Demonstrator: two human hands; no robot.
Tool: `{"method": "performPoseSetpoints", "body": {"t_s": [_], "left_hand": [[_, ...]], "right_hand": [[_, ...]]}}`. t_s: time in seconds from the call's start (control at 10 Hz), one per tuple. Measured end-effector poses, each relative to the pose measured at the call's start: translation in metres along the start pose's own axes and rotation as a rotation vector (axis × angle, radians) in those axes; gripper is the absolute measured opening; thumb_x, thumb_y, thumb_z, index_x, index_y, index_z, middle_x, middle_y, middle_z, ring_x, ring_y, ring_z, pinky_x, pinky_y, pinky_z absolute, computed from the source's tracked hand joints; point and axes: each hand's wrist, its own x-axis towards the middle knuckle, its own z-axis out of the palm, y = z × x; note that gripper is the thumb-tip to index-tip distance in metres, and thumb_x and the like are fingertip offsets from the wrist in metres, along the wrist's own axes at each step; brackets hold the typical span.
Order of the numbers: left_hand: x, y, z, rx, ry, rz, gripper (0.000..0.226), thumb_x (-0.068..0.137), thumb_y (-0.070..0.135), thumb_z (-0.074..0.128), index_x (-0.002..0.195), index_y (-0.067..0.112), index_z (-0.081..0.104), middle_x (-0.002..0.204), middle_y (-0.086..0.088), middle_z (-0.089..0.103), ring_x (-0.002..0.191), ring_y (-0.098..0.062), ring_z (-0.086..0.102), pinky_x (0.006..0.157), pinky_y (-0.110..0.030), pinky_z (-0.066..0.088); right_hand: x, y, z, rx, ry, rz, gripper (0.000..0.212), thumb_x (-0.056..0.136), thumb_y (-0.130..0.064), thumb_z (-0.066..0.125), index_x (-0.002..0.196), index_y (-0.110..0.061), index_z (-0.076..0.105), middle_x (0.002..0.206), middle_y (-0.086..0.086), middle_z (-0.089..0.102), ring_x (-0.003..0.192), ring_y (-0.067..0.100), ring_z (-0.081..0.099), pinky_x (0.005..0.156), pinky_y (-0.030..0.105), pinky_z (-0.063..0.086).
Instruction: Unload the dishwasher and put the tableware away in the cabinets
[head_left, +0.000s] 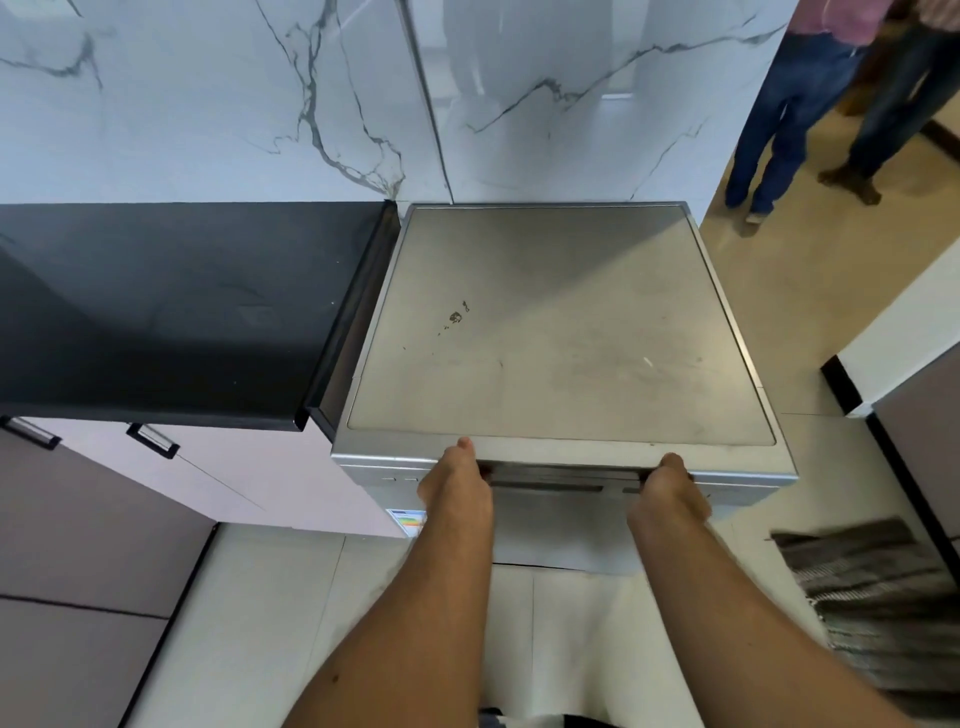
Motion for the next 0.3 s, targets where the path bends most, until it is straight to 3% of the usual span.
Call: {"method": "performPoseSetpoints", "body": {"t_s": [0.1,0.2,0.3], "left_hand": [[0.000,0.010,-0.004,0.035,0.130,-0.084,0.035,0.081,0.027,0.078,0.099,0.002,0.060,0.093,-0.012,0.067,0.083,-0.027,0.070,0.054,-0.031,0.058],[-0.002,0.011,-0.013,0.225,0.062,-0.035,0.035,0.082,0.033,0.078,0.091,0.004,0.062,0.073,-0.009,0.061,0.064,-0.025,0.063,0.056,-0.028,0.055],[-0.009,0.008,-0.022,0.413,0.050,0.010,0.051,0.077,0.050,0.075,0.091,0.002,0.066,0.068,-0.010,0.060,0.054,-0.026,0.059,0.068,-0.040,0.059]], "right_hand": [[0.011,0.007,-0.006,-0.179,-0.033,-0.160,0.048,0.097,-0.041,0.052,0.118,0.001,0.060,0.113,0.014,0.063,0.109,0.038,0.059,0.091,0.039,0.045],[0.032,0.011,-0.010,-0.377,-0.133,-0.255,0.061,0.099,-0.046,0.046,0.125,0.008,0.057,0.123,0.026,0.059,0.114,0.043,0.057,0.097,0.045,0.044],[0.038,0.007,-0.013,-0.559,-0.252,-0.343,0.066,0.091,-0.051,0.053,0.123,0.007,0.060,0.107,0.022,0.062,0.105,0.039,0.062,0.092,0.043,0.050]]}}
